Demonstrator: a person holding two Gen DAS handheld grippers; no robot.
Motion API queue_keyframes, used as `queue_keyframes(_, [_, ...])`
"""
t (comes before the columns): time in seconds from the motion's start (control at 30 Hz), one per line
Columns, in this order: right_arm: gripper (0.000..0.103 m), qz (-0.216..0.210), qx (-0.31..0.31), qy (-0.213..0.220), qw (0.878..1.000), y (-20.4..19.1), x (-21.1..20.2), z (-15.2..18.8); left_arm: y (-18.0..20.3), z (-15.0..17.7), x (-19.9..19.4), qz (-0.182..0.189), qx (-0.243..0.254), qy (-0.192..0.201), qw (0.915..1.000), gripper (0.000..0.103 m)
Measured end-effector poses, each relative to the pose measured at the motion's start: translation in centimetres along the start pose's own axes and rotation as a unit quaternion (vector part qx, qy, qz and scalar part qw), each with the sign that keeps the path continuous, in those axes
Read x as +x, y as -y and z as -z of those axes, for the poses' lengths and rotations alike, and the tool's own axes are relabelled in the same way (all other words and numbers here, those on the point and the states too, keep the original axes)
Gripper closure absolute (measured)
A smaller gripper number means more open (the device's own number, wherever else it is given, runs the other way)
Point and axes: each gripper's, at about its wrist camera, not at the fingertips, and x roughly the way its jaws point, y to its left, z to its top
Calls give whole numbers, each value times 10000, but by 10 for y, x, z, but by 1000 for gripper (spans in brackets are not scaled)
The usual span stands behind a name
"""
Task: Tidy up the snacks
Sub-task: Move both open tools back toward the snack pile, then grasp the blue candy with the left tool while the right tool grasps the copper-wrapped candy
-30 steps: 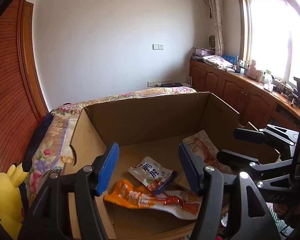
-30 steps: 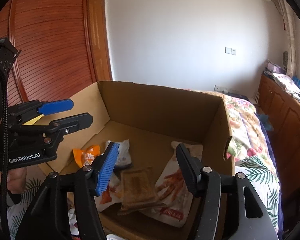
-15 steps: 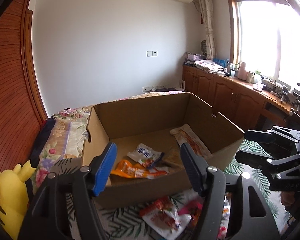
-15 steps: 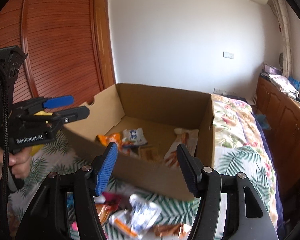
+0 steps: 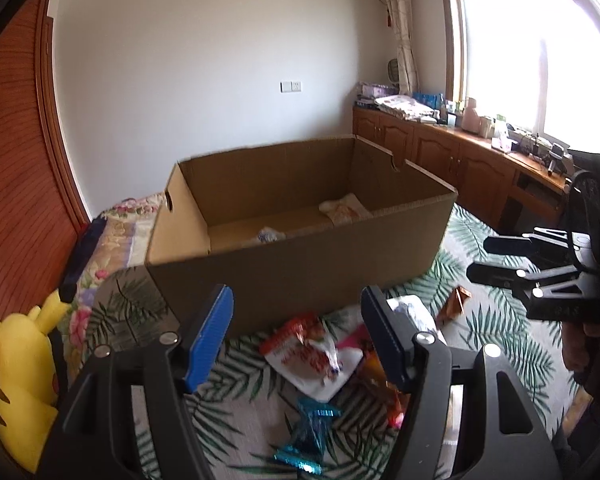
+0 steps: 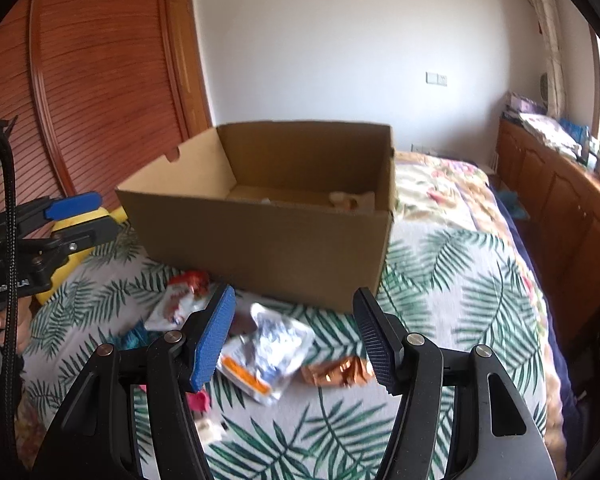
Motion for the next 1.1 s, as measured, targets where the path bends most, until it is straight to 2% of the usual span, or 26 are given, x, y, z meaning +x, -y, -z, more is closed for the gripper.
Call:
queue_keyframes(0.27, [40, 132, 148, -366, 9991, 13, 17, 29, 3, 41, 17, 20, 21, -589, 9983, 36])
queue_keyframes(0.53, [40, 157, 275, -584, 9978, 22, 29, 43, 3, 76, 34, 68, 17, -1114, 9938, 38])
queue_keyframes(0.93, [40, 167, 296, -734, 9967, 22, 36, 50, 2, 85, 39, 179, -119, -1334, 9908, 46])
queue_keyframes(1.1, [40, 176, 318, -828, 9959, 25, 42, 56, 5, 87, 42, 184, -68, -1385, 9902, 54])
